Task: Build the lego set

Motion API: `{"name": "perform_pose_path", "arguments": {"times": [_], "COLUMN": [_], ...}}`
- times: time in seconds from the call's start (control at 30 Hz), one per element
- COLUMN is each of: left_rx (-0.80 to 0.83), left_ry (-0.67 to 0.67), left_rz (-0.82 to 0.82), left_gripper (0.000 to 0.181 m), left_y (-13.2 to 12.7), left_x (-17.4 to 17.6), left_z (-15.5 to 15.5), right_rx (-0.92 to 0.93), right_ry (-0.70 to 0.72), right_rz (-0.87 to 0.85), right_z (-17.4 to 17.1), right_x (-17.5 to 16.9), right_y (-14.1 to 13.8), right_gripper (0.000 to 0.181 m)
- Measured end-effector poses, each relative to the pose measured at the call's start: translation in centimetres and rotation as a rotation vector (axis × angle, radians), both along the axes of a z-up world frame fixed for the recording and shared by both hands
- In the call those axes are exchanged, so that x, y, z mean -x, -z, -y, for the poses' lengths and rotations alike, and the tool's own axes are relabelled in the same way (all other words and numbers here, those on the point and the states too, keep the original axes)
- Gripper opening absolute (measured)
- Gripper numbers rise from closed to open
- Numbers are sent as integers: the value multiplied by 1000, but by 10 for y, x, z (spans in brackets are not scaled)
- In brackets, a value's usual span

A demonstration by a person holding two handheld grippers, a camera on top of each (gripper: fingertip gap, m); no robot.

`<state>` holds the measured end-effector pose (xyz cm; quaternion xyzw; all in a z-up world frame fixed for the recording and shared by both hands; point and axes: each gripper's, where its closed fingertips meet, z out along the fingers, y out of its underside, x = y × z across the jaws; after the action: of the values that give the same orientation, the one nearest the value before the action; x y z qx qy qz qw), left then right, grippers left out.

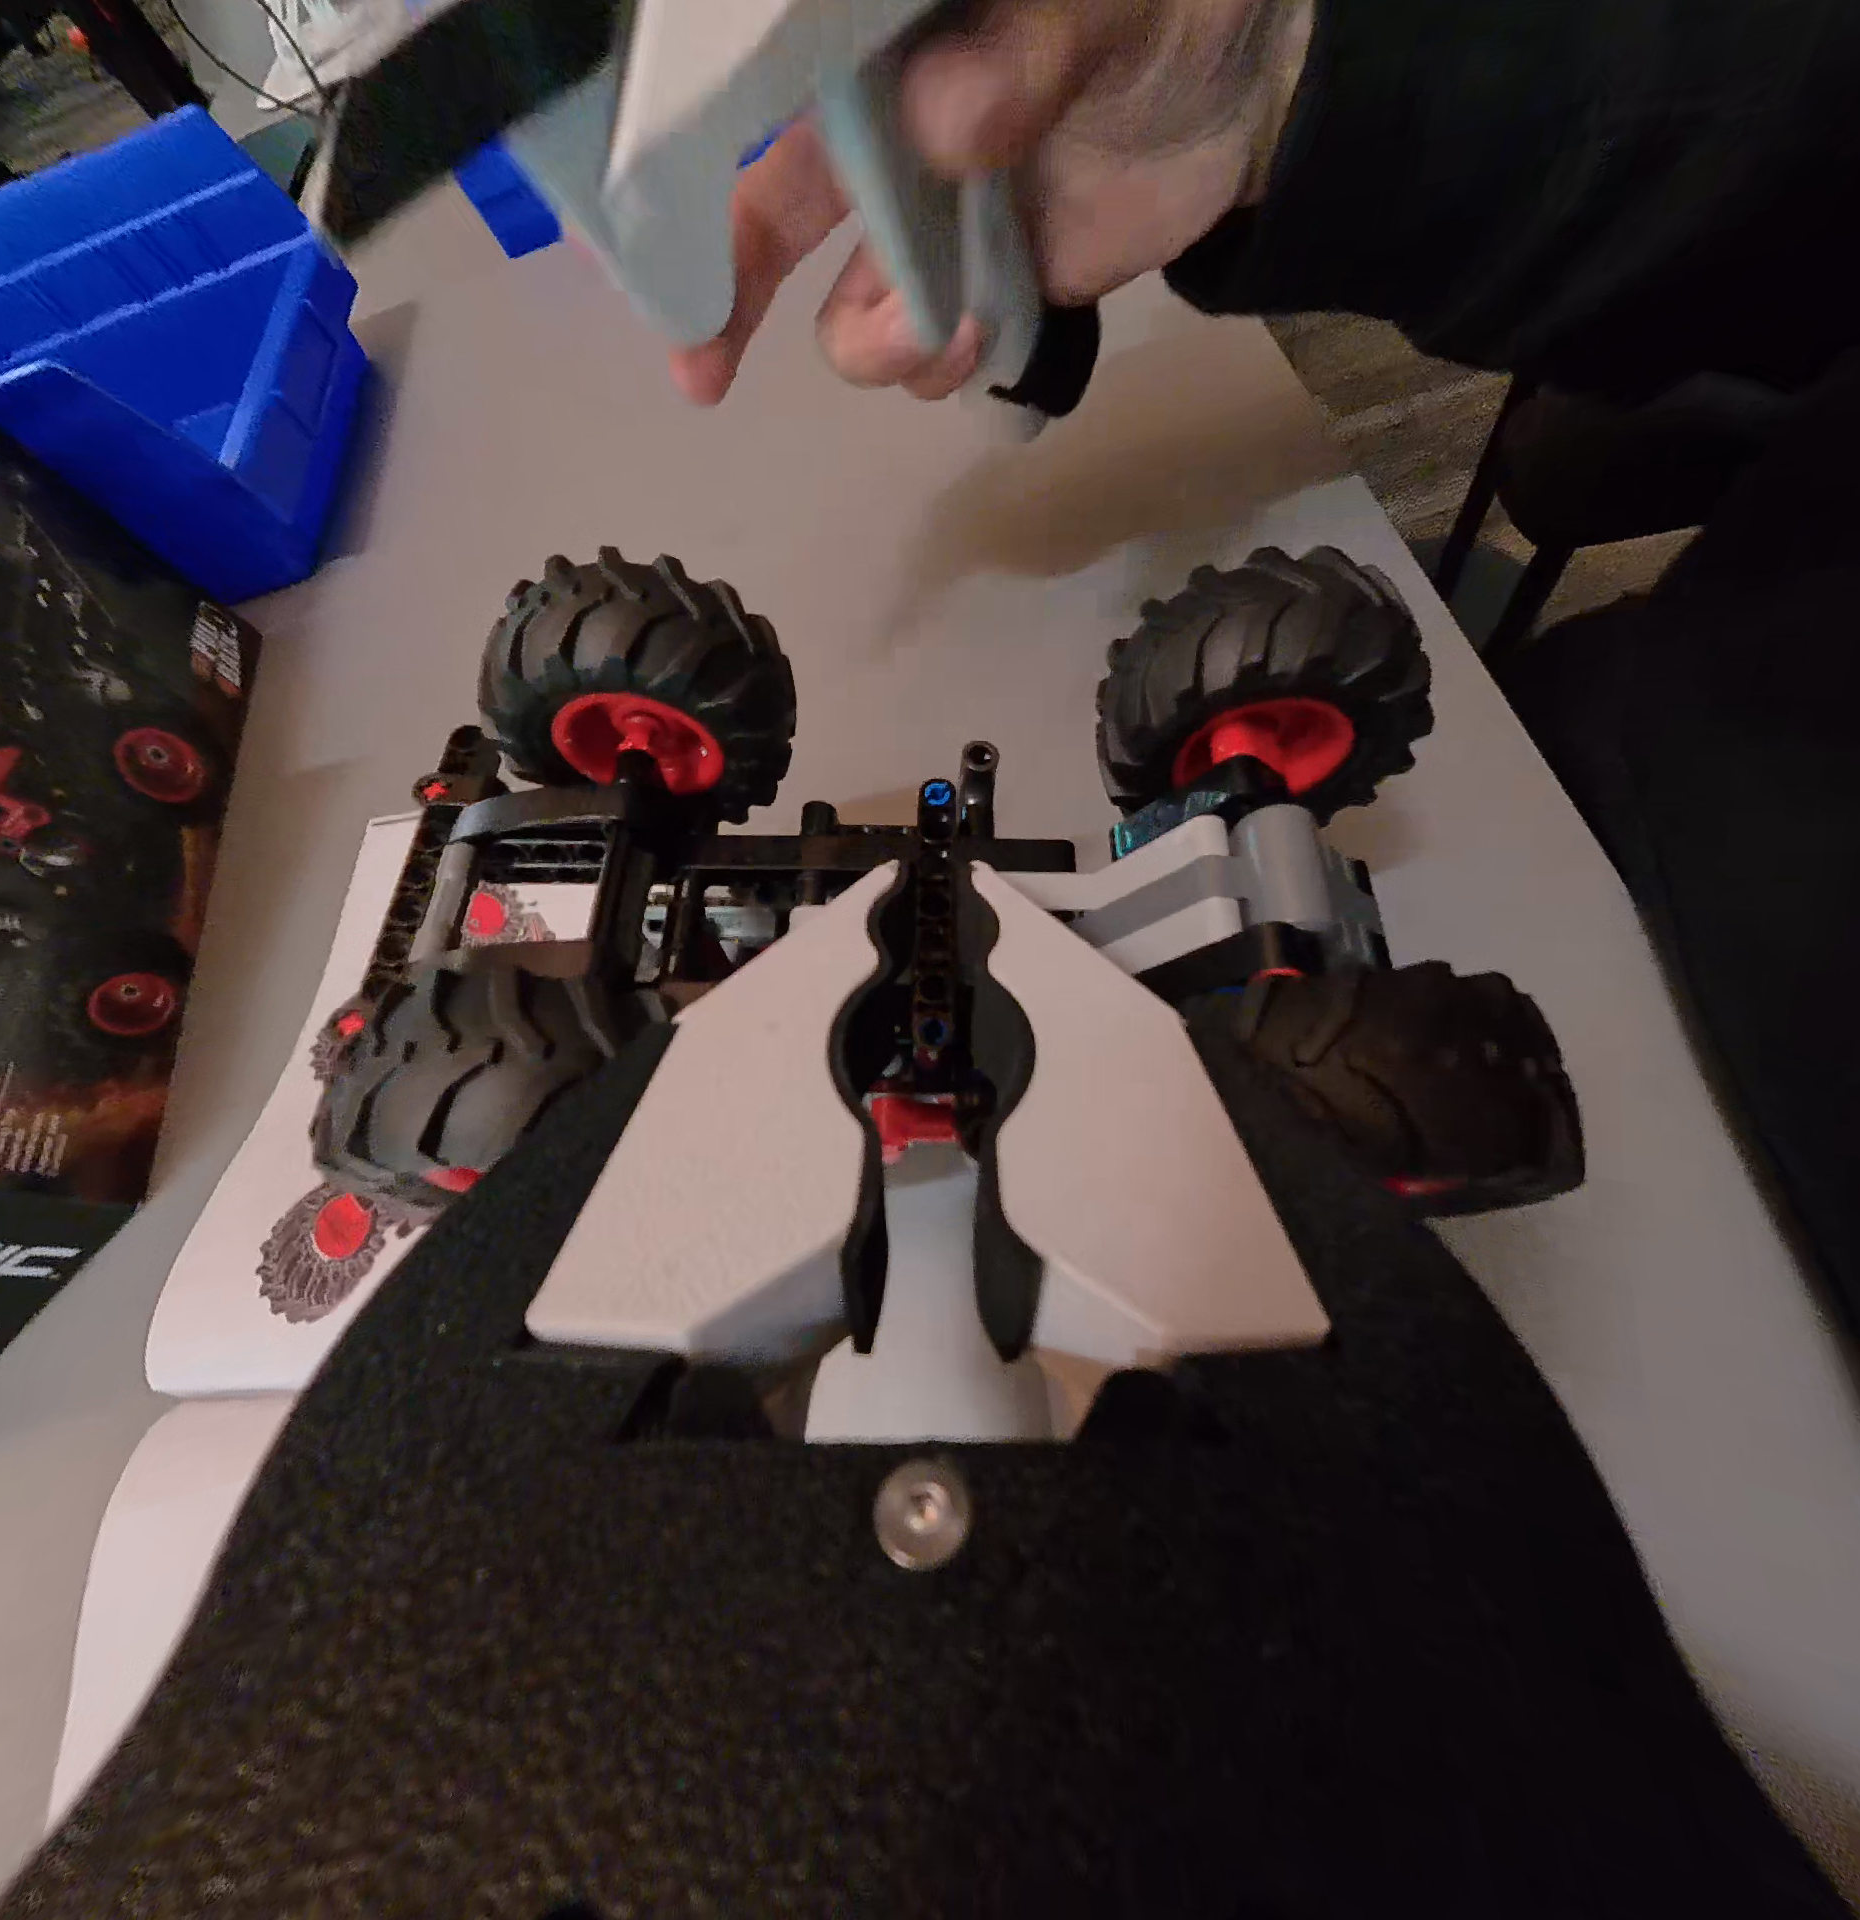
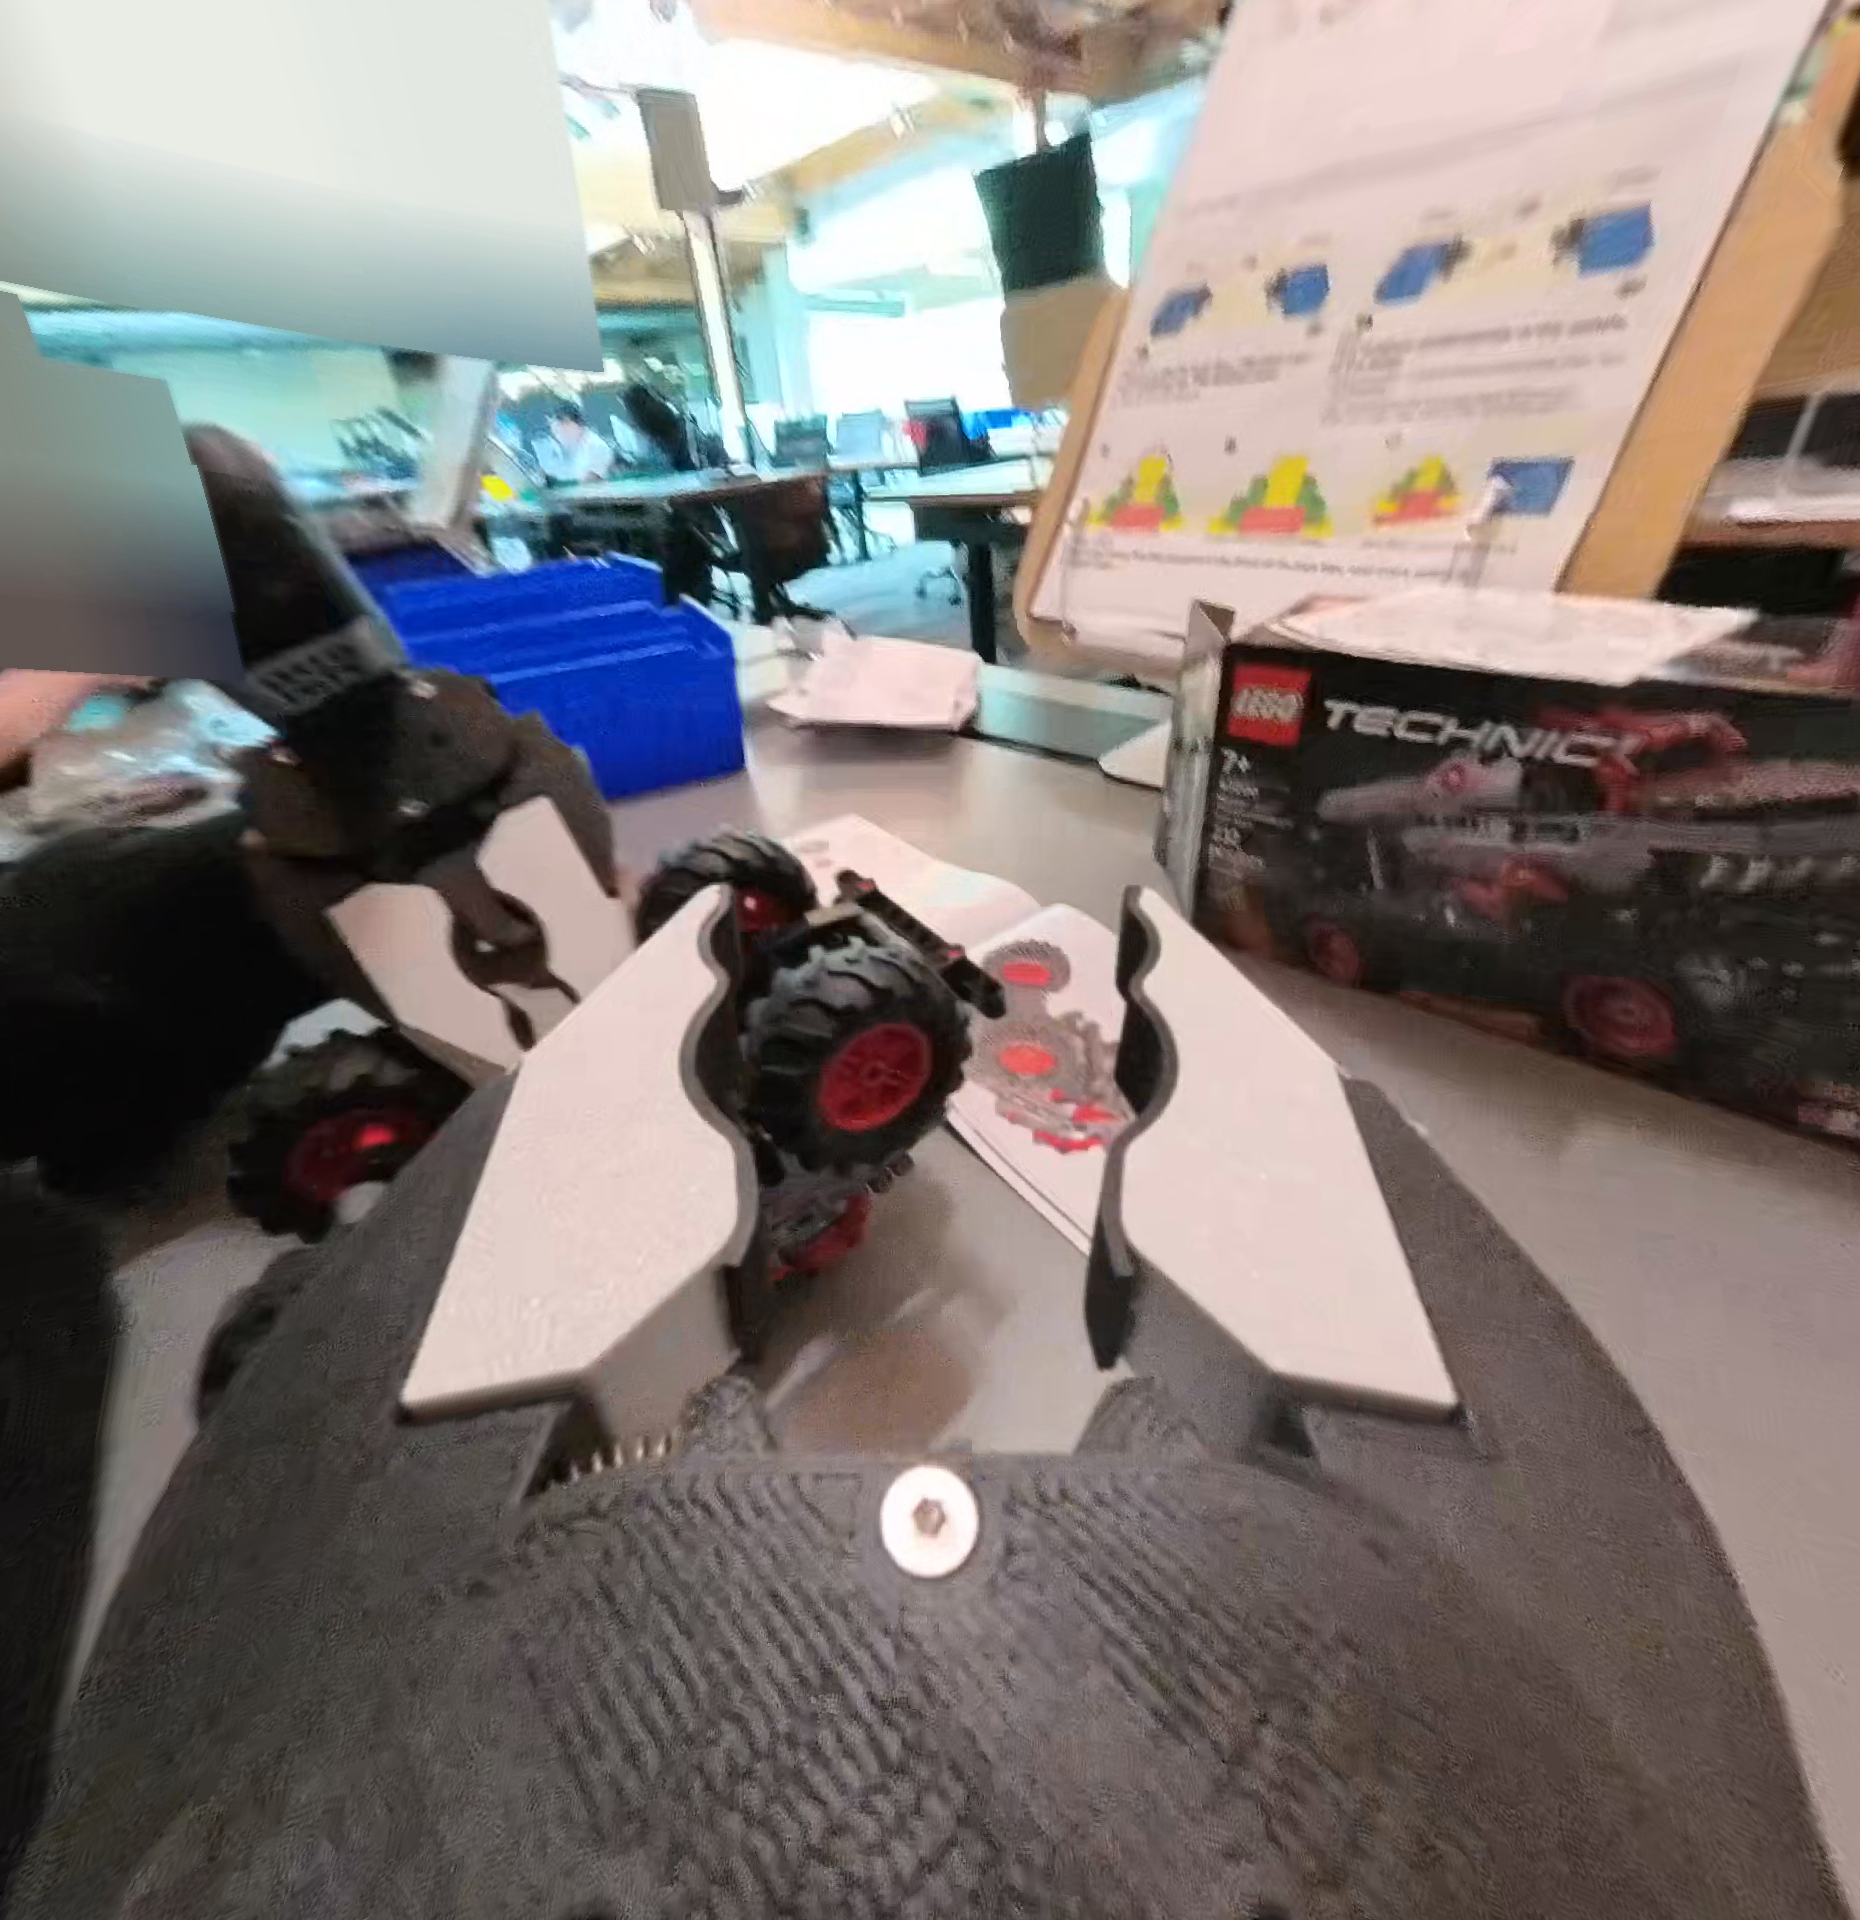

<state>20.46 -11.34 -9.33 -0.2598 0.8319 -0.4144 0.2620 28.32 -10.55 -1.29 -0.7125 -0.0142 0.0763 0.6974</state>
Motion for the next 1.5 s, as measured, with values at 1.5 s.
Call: {"name": "perform_pose_path", "arguments": {"times": [1.5], "left_rx": [598], "left_ry": [-407], "left_rz": [-29], "left_gripper": [65], "left_y": [-19], "left_x": [-10], "left_z": [-73], "right_rx": [181], "right_ry": [-100], "right_rz": [-110], "right_z": [-39], "right_x": [11], "right_y": [44], "right_gripper": [35]}}
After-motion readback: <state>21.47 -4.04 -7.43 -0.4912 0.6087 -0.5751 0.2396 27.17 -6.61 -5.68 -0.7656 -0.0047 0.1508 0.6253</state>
